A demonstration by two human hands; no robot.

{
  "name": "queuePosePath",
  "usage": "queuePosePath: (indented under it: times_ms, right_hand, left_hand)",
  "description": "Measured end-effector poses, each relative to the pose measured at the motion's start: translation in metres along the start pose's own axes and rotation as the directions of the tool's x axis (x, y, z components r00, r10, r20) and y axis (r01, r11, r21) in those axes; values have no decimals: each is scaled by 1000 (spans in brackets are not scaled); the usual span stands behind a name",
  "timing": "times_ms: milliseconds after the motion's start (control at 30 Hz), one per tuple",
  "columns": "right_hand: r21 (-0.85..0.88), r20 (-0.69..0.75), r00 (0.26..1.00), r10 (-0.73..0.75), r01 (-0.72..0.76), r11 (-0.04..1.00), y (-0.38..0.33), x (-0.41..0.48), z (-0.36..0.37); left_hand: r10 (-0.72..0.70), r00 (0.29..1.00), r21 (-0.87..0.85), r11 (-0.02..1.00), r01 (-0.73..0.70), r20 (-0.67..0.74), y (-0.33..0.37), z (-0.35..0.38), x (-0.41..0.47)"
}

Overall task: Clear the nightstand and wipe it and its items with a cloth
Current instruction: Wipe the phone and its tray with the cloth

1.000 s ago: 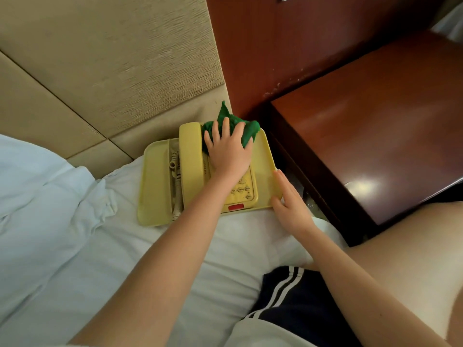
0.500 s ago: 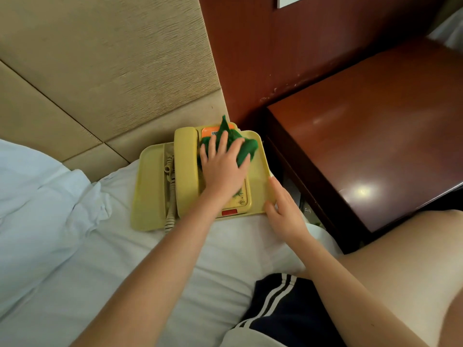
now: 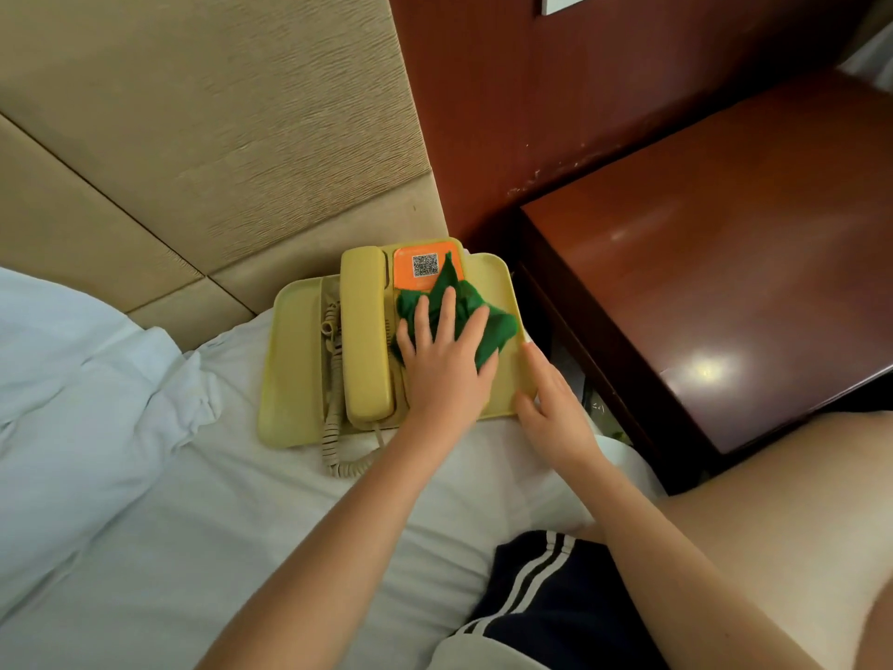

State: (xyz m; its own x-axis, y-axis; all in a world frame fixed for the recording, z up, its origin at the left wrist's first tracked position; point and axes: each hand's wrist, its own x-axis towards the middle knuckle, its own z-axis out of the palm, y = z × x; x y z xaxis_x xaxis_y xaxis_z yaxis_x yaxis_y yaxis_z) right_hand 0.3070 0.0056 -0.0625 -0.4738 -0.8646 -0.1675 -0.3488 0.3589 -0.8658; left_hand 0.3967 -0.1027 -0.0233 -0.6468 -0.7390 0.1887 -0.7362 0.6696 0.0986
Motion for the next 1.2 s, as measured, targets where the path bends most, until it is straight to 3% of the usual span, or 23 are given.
queuePosePath:
  times_ms: [200, 467, 600, 833, 967, 1067, 1200]
  right_hand:
    - [-23, 2, 1000, 4, -4, 1000, 3, 1, 2]
    - [-20, 7, 1000, 2, -2, 1000, -2, -2, -3]
    - [-20, 8, 1000, -13, 13, 1000, -2, -2, -3]
    - [-30, -2, 1000, -7, 7, 1000, -4, -3, -2]
    - [-42, -6, 1000, -8, 8, 999, 0, -1, 1]
    - [-54, -6, 1000, -15, 14, 998, -1, -2, 0]
    - [-75, -16, 999, -36, 34, 997, -4, -5, -2]
  left_hand:
    - [100, 995, 18, 995, -100, 12, -15, -1, -11]
    - [-119, 987, 8, 993, 118, 105, -16, -6, 87]
    - [-162, 983, 0, 987, 163, 92, -9, -4, 90]
    - [42, 999, -11, 999, -43, -14, -5, 1, 14]
    - [138, 990, -2, 990, -138, 28, -14, 0, -6]
    - [108, 992, -18, 994, -107, 62, -15, -4, 15]
    - [-57, 992, -7, 998, 58, 114, -18, -9, 67]
